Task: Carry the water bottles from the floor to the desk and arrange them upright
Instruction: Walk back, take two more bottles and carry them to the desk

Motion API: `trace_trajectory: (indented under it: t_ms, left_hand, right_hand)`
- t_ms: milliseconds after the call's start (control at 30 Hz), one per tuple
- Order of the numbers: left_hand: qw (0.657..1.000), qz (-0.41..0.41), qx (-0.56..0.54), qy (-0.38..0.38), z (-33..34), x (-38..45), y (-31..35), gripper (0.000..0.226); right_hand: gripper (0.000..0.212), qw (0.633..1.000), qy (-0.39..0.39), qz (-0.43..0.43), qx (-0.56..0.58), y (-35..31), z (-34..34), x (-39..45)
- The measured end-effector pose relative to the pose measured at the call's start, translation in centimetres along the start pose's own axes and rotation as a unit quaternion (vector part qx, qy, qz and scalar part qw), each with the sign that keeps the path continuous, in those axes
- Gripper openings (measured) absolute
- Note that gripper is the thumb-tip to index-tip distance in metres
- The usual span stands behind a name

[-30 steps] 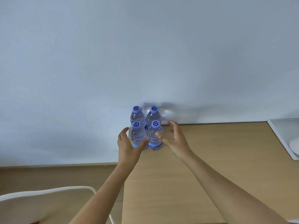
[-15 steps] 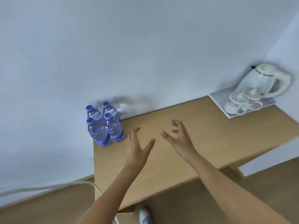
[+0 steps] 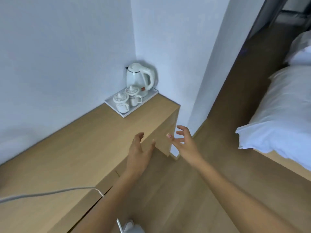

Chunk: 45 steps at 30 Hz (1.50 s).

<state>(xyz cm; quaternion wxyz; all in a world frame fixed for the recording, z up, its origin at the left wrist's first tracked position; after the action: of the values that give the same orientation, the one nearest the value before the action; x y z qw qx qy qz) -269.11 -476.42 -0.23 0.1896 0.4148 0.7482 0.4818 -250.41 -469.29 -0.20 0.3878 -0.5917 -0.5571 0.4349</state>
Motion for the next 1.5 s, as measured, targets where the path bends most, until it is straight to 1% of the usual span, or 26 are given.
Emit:
trace_trajectory:
  t_ms: [133, 267, 367, 533, 633, 700, 733, 900, 967, 1100, 1200, 1267, 1500]
  left_hand:
    - [0.996, 0.021, -0.019, -0.080, 10.6, -0.3, 5.0, 0.064]
    - [0.988, 0.036, -0.027, -0.146, 21.1, 0.3, 9.5, 0.062]
    - [0.983, 0.045, -0.020, -0.178, 28.3, 1.2, 12.2, 0.059]
    - [0.972, 0.046, -0.024, -0.229, 40.8, 4.7, 17.2, 0.054]
    - [0.970, 0.035, -0.026, -0.240, 47.4, 7.5, 20.7, 0.048]
    - [0.968, 0.039, -0.025, -0.247, 51.7, 9.3, 23.6, 0.040]
    - [0.967, 0.043, -0.025, -0.249, 53.9, 10.2, 25.0, 0.039]
    - [0.967, 0.053, -0.031, -0.249, 64.6, 14.5, 30.9, 0.057]
    - [0.967, 0.049, -0.032, -0.247, 67.9, 15.9, 32.3, 0.057]
    - [0.972, 0.050, -0.033, -0.229, 78.3, 20.2, 36.4, 0.058]
    - [0.975, 0.033, -0.042, -0.215, 84.7, 23.4, 39.7, 0.060]
    - [0.976, 0.038, -0.040, -0.209, 88.8, 25.3, 42.0, 0.060]
    - [0.976, 0.038, -0.019, -0.212, 102.1, 33.8, 47.2, 0.065]
  right_hand:
    - [0.065, 0.996, 0.087, 0.030, -0.009, 3.6, -10.6, 3.8]
    - [0.068, 0.986, 0.158, 0.056, -0.014, 6.9, -19.7, 7.5]
    - [0.067, 0.978, 0.191, 0.080, -0.015, 9.3, -24.9, 11.0]
    - [0.069, 0.970, 0.217, 0.108, -0.010, 12.0, -32.3, 20.0]
    - [0.068, 0.966, 0.229, 0.123, -0.010, 13.2, -36.6, 25.7]
    - [0.066, 0.962, 0.237, 0.136, -0.004, 14.0, -39.5, 29.7]
    - [0.065, 0.959, 0.244, 0.141, -0.003, 14.3, -41.1, 31.7]
    - [0.064, 0.961, 0.232, 0.146, -0.016, 16.3, -48.1, 41.7]
    - [0.064, 0.962, 0.232, 0.144, -0.007, 16.7, -50.3, 44.8]
    - [0.062, 0.967, 0.214, 0.134, -0.014, 18.0, -56.5, 55.0]
    - [0.060, 0.972, 0.197, 0.129, -0.024, 18.2, -61.1, 62.4]
    - [0.059, 0.972, 0.196, 0.129, -0.023, 18.2, -64.1, 67.3]
    - [0.060, 0.974, 0.179, 0.137, -0.013, 20.0, -71.0, 82.6]
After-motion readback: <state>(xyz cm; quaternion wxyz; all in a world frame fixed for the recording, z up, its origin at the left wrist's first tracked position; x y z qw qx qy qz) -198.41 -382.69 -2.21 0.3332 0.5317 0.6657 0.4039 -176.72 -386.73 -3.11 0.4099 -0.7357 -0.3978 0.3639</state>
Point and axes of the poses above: each hand's wrist, its own x-axis towards the middle knuckle, its own z-axis out of the palm, y = z × x, the point moved 10 cm from there along x, towards the middle knuckle, and after that the axes turned 13 degrees about y, right-handed, at the moved point
